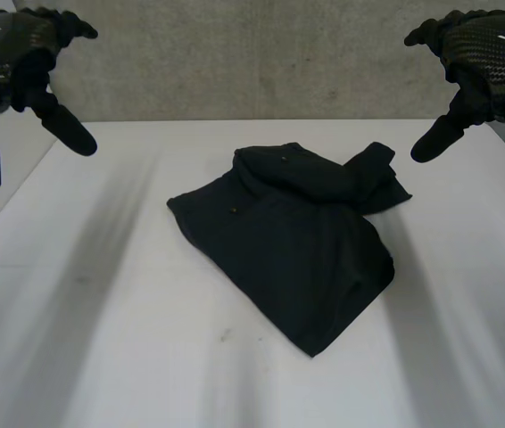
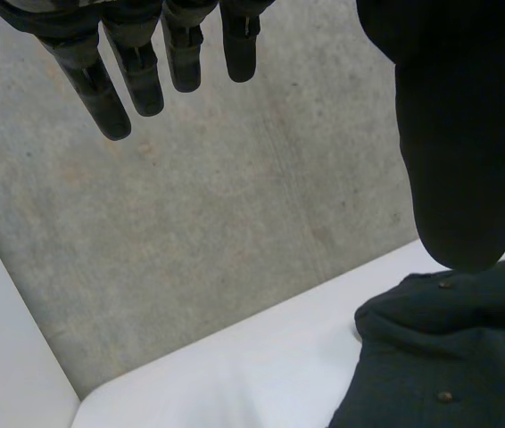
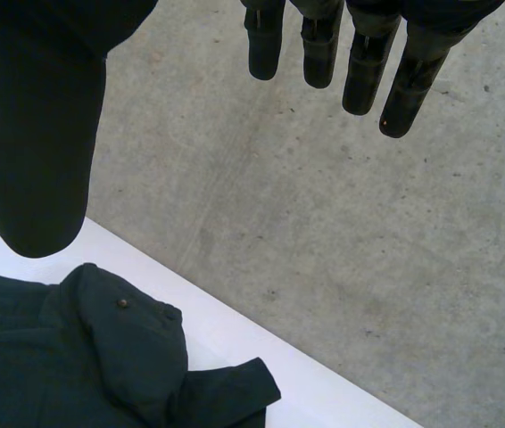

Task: Fold the shorts.

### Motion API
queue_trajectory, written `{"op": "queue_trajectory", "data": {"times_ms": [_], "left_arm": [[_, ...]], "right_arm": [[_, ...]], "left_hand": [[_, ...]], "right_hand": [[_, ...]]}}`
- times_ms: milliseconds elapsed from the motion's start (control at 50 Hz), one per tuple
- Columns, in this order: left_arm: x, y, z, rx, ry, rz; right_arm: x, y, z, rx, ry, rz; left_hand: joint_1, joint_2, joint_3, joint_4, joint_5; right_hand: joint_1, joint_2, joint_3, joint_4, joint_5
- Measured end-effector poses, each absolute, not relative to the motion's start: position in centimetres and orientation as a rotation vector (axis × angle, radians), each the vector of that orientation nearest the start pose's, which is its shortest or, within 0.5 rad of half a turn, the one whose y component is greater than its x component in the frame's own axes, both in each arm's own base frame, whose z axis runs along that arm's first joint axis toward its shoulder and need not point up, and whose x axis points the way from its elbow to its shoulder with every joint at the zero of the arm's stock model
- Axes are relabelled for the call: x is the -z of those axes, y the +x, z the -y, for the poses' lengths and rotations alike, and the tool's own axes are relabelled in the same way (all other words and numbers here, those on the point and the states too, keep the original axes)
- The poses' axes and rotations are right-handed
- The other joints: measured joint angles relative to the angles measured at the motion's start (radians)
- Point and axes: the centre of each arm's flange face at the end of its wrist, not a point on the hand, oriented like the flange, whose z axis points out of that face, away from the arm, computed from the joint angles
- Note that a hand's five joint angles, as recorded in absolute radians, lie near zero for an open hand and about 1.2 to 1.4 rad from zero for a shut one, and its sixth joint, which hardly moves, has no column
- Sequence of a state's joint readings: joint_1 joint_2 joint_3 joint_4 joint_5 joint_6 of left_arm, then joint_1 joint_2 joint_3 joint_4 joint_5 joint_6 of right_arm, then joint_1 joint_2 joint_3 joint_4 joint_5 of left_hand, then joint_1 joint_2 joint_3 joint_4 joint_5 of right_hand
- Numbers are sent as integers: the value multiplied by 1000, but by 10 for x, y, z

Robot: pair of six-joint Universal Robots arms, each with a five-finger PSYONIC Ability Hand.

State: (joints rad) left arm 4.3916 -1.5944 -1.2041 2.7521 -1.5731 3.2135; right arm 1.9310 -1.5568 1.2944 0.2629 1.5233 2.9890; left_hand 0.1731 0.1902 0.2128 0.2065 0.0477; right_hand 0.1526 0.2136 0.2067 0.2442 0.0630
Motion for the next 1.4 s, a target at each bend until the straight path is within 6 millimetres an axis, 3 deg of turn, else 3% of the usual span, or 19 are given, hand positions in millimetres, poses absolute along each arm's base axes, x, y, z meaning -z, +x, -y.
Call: {"op": "queue_trajectory", "data": {"times_ms": [200, 300, 420, 480, 680, 1080, 1400], "left_arm": [[-342, -230, 267, 2251, 528, -2379], [-300, -250, 298, 2307, 743, -2286], [-247, -264, 328, 2263, 1042, -2188], [-219, -268, 343, 2209, 1140, -2193], [-165, -277, 376, 2097, 1214, -2284], [-110, -288, 415, 1981, 1321, -2261], [-107, -299, 423, 2022, 1351, -2235]], "right_arm": [[-360, 234, 236, 2080, -595, -2027], [-351, 236, 240, 2078, -618, -2033], [-327, 241, 245, 2049, -723, -2049], [-305, 245, 248, 1997, -812, -2077], [-263, 246, 254, 1853, -891, -2182], [-239, 247, 258, 1838, -887, -2195], [-235, 247, 257, 1823, -891, -2207]], "left_hand": [[0, 0, 0, 0, 0], [4, 2, 0, 0, 0], [25, 14, 2, 3, 1], [74, 52, 24, 30, 22], [135, 115, 90, 100, 86], [229, 212, 187, 194, 182], [324, 317, 293, 303, 282]], "right_hand": [[0, 0, 0, 0, 0], [0, 0, 0, 0, 0], [0, 0, 0, 0, 0], [0, 0, 0, 0, 0], [0, 0, 0, 0, 0], [0, 0, 0, 0, 0], [0, 0, 0, 0, 0]]}}
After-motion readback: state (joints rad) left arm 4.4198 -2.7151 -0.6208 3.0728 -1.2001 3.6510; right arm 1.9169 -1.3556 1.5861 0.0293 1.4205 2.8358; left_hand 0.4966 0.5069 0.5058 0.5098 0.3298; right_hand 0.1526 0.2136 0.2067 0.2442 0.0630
